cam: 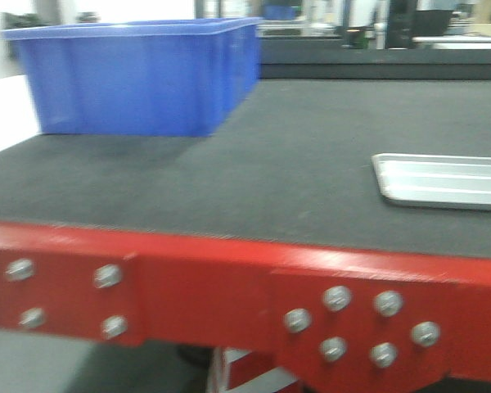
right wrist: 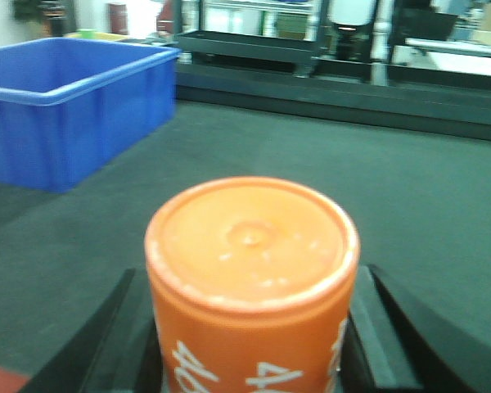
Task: Grab orange capacitor from left shelf to right conveyor
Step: 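Turn and drive up to the red conveyor table with the metal tray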
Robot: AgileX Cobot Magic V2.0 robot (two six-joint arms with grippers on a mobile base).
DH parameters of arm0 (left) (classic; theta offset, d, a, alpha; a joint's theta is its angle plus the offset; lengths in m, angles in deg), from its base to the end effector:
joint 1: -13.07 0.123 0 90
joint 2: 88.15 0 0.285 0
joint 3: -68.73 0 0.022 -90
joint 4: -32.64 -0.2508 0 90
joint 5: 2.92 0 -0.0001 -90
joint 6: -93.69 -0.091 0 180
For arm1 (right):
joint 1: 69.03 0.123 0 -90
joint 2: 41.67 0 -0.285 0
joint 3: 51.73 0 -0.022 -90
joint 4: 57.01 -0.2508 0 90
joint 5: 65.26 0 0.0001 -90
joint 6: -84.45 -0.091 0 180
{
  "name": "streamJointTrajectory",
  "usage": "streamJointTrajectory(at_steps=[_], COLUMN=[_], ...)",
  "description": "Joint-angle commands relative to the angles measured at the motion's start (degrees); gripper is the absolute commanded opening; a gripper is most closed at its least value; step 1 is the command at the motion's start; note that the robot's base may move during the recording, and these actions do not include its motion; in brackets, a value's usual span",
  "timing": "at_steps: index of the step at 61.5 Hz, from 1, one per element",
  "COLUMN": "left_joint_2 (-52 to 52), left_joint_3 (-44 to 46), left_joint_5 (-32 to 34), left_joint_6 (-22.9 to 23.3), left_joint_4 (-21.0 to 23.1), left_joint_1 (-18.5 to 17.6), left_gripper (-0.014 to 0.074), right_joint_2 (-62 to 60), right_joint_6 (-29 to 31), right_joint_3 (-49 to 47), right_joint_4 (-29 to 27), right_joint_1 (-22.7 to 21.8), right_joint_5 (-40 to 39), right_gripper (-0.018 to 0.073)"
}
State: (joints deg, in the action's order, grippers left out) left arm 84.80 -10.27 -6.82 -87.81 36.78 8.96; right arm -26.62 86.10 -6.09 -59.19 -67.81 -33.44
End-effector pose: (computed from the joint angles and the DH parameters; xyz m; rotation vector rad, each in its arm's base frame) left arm 0.0567 -0.0045 0.1972 0.0241 1.5704 -0.0963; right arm 0.0235 0.0023 0.3349 -0.0298 1.6141 0.0354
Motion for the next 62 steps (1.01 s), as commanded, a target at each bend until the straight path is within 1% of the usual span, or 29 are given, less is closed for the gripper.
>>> streamJointTrajectory(at_steps=[1, 62], left_joint_2=[0.65, 0.65], left_joint_3=[0.18, 0.18], left_joint_5=[4.84, 4.84], left_joint_6=[0.09, 0.09], left_joint_4=[0.1, 0.1], left_joint_1=[-0.01, 0.13], left_gripper=[-0.0127, -0.0127], right_joint_2=[0.85, 0.85], right_joint_6=[0.55, 0.55], right_joint_3=[-1.41, -1.41], right_joint_4=[0.46, 0.46], right_joint_1=[-0.34, -0.34], right_joint_5=[-5.15, -5.15], right_gripper=[0.007, 0.007])
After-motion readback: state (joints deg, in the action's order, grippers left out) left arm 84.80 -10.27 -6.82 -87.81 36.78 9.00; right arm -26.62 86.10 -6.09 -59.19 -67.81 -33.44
